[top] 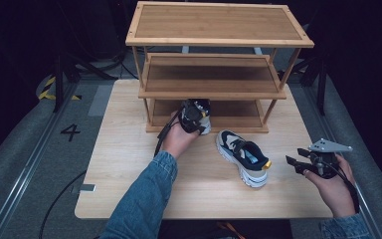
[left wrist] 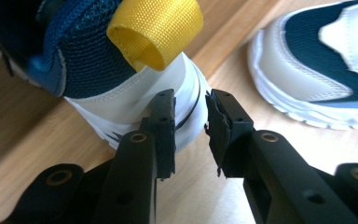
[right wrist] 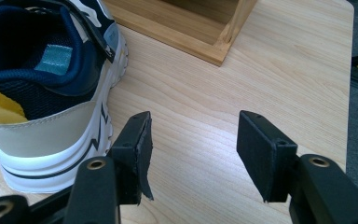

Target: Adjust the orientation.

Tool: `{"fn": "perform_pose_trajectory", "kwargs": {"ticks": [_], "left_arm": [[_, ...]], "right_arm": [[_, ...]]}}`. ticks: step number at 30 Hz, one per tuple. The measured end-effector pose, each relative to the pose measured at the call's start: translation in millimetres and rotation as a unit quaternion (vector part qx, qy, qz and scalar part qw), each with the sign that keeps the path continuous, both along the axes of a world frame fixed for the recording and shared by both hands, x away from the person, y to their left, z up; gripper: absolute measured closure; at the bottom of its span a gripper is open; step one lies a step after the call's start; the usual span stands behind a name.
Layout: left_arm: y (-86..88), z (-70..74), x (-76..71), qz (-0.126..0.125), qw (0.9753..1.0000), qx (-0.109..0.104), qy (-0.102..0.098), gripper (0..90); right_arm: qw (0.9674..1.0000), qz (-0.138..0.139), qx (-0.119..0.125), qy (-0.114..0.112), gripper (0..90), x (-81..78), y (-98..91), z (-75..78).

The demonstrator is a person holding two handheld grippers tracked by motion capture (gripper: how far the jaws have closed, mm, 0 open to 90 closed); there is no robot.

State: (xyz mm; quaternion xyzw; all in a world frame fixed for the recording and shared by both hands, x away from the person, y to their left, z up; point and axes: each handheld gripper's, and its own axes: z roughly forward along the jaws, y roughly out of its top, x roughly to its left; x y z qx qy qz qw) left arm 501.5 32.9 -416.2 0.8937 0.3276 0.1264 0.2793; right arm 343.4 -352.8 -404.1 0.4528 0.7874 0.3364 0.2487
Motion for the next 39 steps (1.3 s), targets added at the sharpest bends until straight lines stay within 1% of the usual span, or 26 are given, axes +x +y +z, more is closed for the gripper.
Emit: {"fn": "perform_pose_trajectory", "kwargs": {"ticks": [2, 3, 4, 7, 8, 9, 10, 12, 13, 14, 15, 17, 18, 19, 21, 23, 25, 26, 27, 28, 30, 32, 34, 35, 36, 39], "left_arm": [[-0.2, -1.7, 1.3, 0.007, 0.9999, -0.006, -0.005, 72.3], [0.1, -1.1, 1.8, 0.008, 1.0000, 0.002, -0.005, 72.3], [-0.2, -2.0, 3.1, 0.010, 0.9999, 0.005, -0.010, 71.8], [-1.0, -5.7, 5.6, 0.017, 0.9997, 0.007, -0.019, 68.8], [-0.9, -7.0, 7.0, 0.018, 0.9996, 0.003, -0.021, 68.0], [-0.9, -7.0, 7.0, 0.018, 0.9996, 0.003, -0.021, 67.5], [0.1, -6.9, 7.8, 0.021, 0.9997, -0.004, -0.014, 66.9], [0.5, -7.0, 7.8, 0.018, 0.9997, -0.005, -0.014, 66.4], [0.5, -6.9, 7.3, 0.016, 0.9998, -0.001, -0.013, 64.9], [0.4, -6.6, 5.2, 0.018, 0.9998, -0.001, -0.005, 63.1], [1.5, -5.2, 4.1, 0.013, 0.9999, -0.002, -0.010, 62.6], [3.5, -2.7, -0.2, 0.011, 0.9999, -0.012, -0.004, 61.0], [5.0, -0.3, -3.2, 0.011, 0.9999, -0.008, -0.004, 60.4], [7.1, 2.0, -6.7, 0.009, 0.9999, -0.012, -0.006, 60.1], [11.4, 6.3, -12.7, 0.012, 0.9998, -0.017, 0.002, 58.6], [17.0, 12.5, -19.8, 0.007, 0.9997, -0.024, 0.004, 58.3], [22.3, 19.0, -27.9, 0.010, 0.9996, -0.023, 0.013, 57.8], [24.8, 21.5, -30.8, 0.006, 0.9995, -0.028, 0.010, 57.2], [27.8, 23.9, -34.4, 0.005, 0.9994, -0.032, 0.014, 56.2], [30.5, 26.6, -38.4, 0.007, 0.9991, -0.033, 0.025, 55.6], [35.5, 30.4, -44.9, -0.002, 0.9991, -0.032, 0.028, 54.5], [40.3, 34.2, -52.8, -0.010, 0.9992, -0.017, 0.035, 53.0], [45.3, 36.5, -61.3, -0.011, 0.9991, -0.015, 0.038, 51.7], [48.4, 37.5, -65.3, -0.014, 0.9990, -0.014, 0.041, 51.2], [50.8, 37.6, -69.3, -0.011, 0.9988, -0.025, 0.040, 51.2], [60.4, 39.1, -78.6, -0.005, 0.9988, -0.026, 0.042, 50.2]], "right_arm": [[1.0000, 0.000, 0.000, 0.000, 46.6, 0.0, -0.3, -0.1], [1.0000, 0.000, 0.001, -0.001, 46.5, -0.1, -0.4, -0.2], [1.0000, 0.001, -0.001, -0.001, 46.5, -0.1, -0.5, -0.3], [1.0000, 0.001, 0.000, -0.001, 46.5, -0.2, -0.4, -0.5], [1.0000, 0.001, 0.000, -0.001, 46.5, -0.3, -0.2, -0.5], [1.0000, 0.001, 0.000, -0.001, 46.5, -0.3, -0.2, -0.5], [1.0000, 0.001, 0.000, -0.001, 46.5, -0.5, 0.7, -0.2], [1.0000, 0.002, -0.001, -0.001, 46.5, -0.4, 0.8, -0.3], [1.0000, 0.003, 0.000, -0.001, 46.4, -0.4, 1.0, -0.3], [1.0000, 0.003, 0.000, -0.001, 46.4, -0.4, 1.3, -0.3], [1.0000, 0.003, 0.000, -0.001, 46.5, -0.4, 1.4, -0.1], [1.0000, 0.005, 0.000, -0.003, 46.4, 0.0, 1.9, 0.6], [1.0000, 0.005, 0.000, -0.003, 46.4, 0.1, 2.1, 0.9], [1.0000, 0.006, -0.001, -0.002, 46.4, 0.4, 2.6, 1.2], [1.0000, 0.009, -0.001, -0.001, 46.4, 1.4, 4.6, 1.4], [0.9999, 0.012, -0.001, 0.000, 46.4, 3.0, 6.6, 1.2], [0.9999, 0.015, -0.003, 0.000, 46.7, 5.0, 9.2, 1.2], [0.9999, 0.017, -0.003, 0.002, 47.4, 5.8, 10.6, 1.3], [0.9998, 0.019, -0.001, 0.003, 47.9, 6.9, 12.1, 1.4], [0.9997, 0.022, 0.001, 0.006, 49.0, 7.8, 13.7, 1.3], [0.9995, 0.030, -0.002, 0.007, 51.3, 9.6, 15.9, 0.9], [0.9992, 0.037, -0.003, 0.014, 55.9, 11.4, 18.3, 0.6], [0.9988, 0.043, -0.005, 0.024, 61.7, 13.3, 20.7, 0.4], [0.9985, 0.045, -0.009, 0.028, 65.0, 14.2, 21.7, 0.1], [0.9983, 0.046, -0.010, 0.034, 67.2, 14.9, 22.9, -0.2], [0.9973, 0.053, -0.015, 0.049, 71.7, 17.4, 26.5, -3.1]]}}
